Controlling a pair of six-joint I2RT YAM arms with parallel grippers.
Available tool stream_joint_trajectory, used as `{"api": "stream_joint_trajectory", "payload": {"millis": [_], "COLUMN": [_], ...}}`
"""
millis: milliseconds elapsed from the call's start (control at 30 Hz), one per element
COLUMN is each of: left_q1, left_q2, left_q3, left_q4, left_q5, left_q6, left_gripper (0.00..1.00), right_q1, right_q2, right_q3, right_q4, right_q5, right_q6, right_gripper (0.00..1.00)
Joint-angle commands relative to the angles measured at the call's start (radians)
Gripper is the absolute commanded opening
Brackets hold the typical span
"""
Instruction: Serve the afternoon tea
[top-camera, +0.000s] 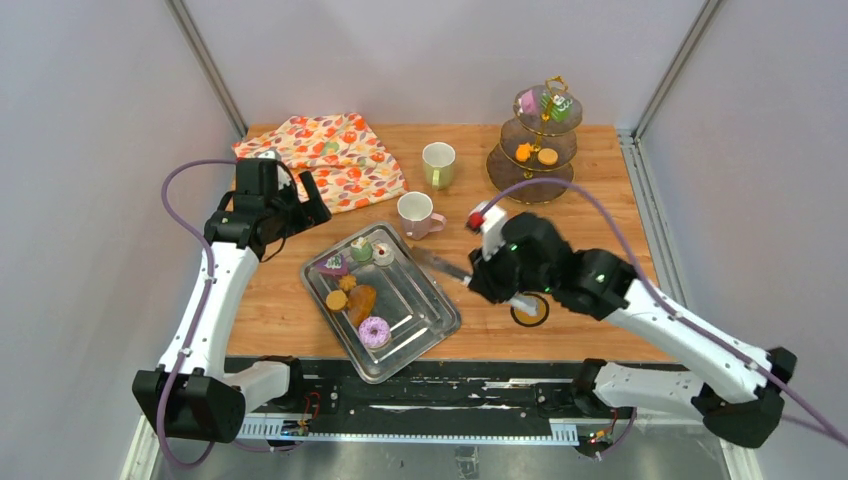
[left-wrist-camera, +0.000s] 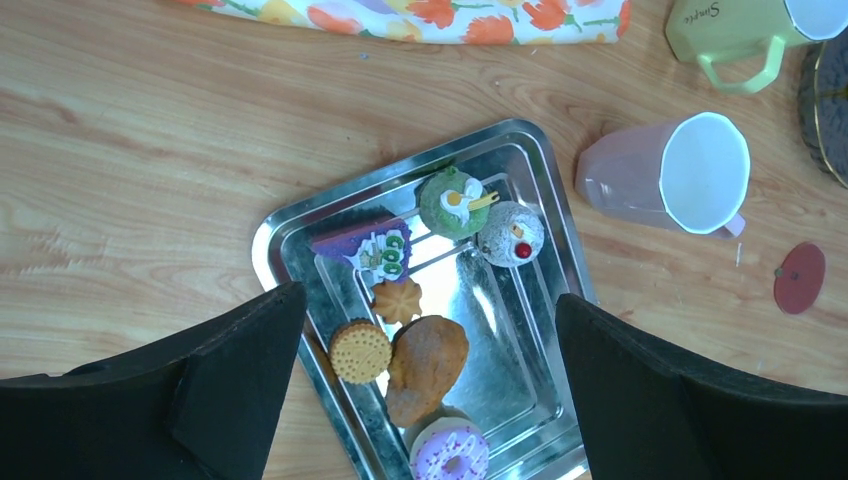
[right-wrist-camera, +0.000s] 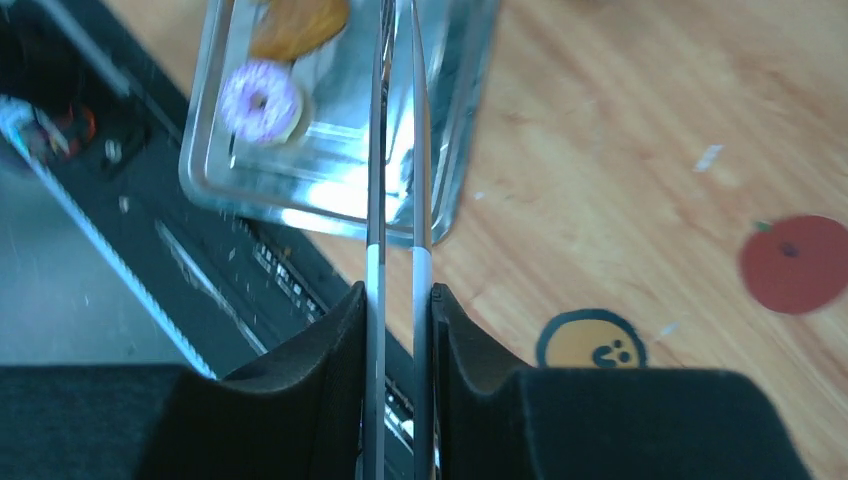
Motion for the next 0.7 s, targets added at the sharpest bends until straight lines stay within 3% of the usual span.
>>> {"api": "stream_joint_trajectory", "payload": {"millis": [0, 167, 667], "left_q1": [-0.003, -0.003, -0.003], "left_q2": [-0.024, -0.033, -0.029], "left_q3": [0.022, 0.02, 0.024], "left_q4": [-0.018, -0.026, -0.026], "left_q5": [-0.028, -0.024, -0.011], "left_q6": [0.011, 0.012, -0.001], "left_gripper": [1.0, 1.0, 1.0], "right_q1": [0.252, 0.37, 0.412], "right_q2": [0.055, 0.131, 0.206], "right_q3": [-0.098, -0.159, -0.286], "right_q4": [0.122, 0.165, 0.231], "right_q5": [0.104, 0.062, 0.037], "right_q6": [-0.016, -0.058, -0.078], "right_gripper": [0.17, 0.24, 0.37]}}
